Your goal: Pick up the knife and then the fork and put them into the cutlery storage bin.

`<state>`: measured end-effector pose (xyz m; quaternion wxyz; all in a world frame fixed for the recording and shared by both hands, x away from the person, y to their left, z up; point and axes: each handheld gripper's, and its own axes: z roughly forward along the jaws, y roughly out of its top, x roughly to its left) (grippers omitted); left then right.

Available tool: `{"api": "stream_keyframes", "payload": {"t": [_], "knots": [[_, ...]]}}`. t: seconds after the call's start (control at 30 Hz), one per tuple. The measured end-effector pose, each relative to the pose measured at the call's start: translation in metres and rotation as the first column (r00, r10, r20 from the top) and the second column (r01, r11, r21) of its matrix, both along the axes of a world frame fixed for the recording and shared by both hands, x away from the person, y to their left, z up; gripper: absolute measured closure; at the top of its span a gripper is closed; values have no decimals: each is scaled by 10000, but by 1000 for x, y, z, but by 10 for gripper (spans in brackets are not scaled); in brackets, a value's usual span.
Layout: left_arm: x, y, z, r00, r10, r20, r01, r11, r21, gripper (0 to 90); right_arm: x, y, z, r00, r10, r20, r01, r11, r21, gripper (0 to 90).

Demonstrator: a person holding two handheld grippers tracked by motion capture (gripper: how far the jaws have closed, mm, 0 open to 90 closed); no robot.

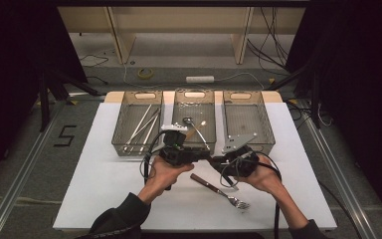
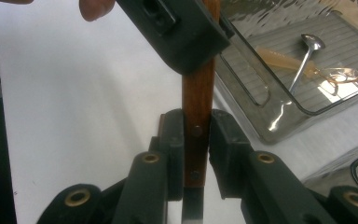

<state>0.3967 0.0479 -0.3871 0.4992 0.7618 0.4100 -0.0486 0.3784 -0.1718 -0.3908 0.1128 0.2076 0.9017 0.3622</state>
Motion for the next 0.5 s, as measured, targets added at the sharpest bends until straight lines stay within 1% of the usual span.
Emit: {"api": "stream_keyframes", "payload": {"t": [0.1,0.2,0.23,0.27,0.3,0.33,0.37,0.4,0.43,0.47,0.5], "knots": [[1,1,-2,9999,57,-105,-58,9999,-144,717,0,0,0,10000,-13,9,13,10000,39,766],[3,3,-4,9994,107,-337,-121,9991,-406,738,0,-1,0,10000,30,28,-30,10000,6,765],[3,4,-5,9993,218,-319,-228,9993,-304,764,0,-1,0,10000,37,-2,-37,10000,30,791],[5,6,-7,9986,61,-521,-97,9976,-690,767,-1,-3,2,9995,-140,269,136,9998,159,900],[7,8,-9,9954,60,-952,-175,9926,-1203,788,0,-5,4,9997,-180,188,173,9992,358,900],[6,8,-9,9963,85,-860,-189,9925,-1211,795,0,-8,7,9996,-191,202,183,9990,400,900],[6,7,-9,9965,161,-816,-262,9919,-1242,797,0,-8,7,9998,-86,196,81,9996,260,880],[5,6,-9,9968,216,-773,-313,9914,-1267,798,-1,-7,7,9999,-71,100,70,9999,93,837],[5,5,-8,9968,171,-777,-269,9914,-1279,799,-2,-7,7,10000,8,95,-7,9999,-144,778],[5,5,-7,9972,141,-737,-232,9920,-1243,800,-1,-8,9,10000,89,-39,-90,9998,-153,711],[5,5,-5,9974,185,-692,-270,9919,-1238,800,0,-9,10,9996,65,-266,-65,10000,-2,662]]}}
